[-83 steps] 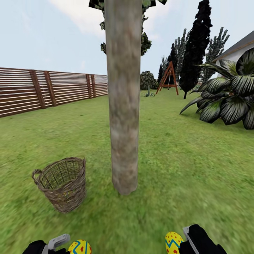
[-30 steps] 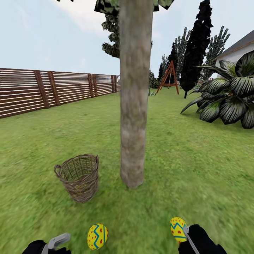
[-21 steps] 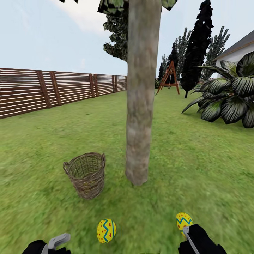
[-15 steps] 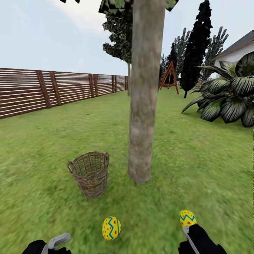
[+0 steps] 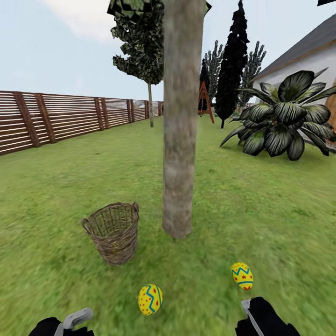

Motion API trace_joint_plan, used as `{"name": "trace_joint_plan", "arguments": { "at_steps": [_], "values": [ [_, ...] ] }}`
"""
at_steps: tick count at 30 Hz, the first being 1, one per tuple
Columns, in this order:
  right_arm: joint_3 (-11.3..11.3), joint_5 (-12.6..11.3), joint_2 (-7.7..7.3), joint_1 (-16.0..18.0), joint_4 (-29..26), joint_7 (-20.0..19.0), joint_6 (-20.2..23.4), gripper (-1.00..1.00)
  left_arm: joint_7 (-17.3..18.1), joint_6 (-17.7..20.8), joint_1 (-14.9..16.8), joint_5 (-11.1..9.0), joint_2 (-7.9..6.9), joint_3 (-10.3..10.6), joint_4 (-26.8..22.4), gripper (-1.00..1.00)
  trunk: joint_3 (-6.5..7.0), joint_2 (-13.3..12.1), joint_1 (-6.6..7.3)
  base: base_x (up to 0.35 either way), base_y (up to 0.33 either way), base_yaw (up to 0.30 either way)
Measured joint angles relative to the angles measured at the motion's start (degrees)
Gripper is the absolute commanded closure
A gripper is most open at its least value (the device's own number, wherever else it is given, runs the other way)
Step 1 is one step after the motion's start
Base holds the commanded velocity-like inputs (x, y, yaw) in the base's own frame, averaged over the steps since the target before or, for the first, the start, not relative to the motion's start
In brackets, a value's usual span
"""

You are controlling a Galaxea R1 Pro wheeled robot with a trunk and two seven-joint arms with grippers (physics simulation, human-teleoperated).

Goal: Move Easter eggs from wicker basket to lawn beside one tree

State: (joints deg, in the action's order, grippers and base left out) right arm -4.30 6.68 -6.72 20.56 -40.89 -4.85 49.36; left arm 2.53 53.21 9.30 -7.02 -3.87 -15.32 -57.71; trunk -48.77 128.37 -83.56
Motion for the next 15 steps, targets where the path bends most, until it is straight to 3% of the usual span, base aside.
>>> {"name": "trace_joint_plan", "arguments": {
  "at_steps": [10, 15],
  "values": [
    [0.0, 0.1, 0.26, 0.0, 0.0, 0.0, 0.0, -1.0, 0.0, 0.0, 0.0, 0.0, 0.0, 0.0, 0.0, -1.0, 0.0, 0.0, 0.0, -0.072, 0.31, -0.277],
    [0.0, 0.1, 0.27, 0.0, 0.0, 0.1, 0.0, -1.0, 0.0, 0.0, 0.0, 0.0, 0.0, 0.1, -0.1, -1.0, -0.04, 0.0, 0.0, -0.058, 0.309, -0.106]
  ]
}}
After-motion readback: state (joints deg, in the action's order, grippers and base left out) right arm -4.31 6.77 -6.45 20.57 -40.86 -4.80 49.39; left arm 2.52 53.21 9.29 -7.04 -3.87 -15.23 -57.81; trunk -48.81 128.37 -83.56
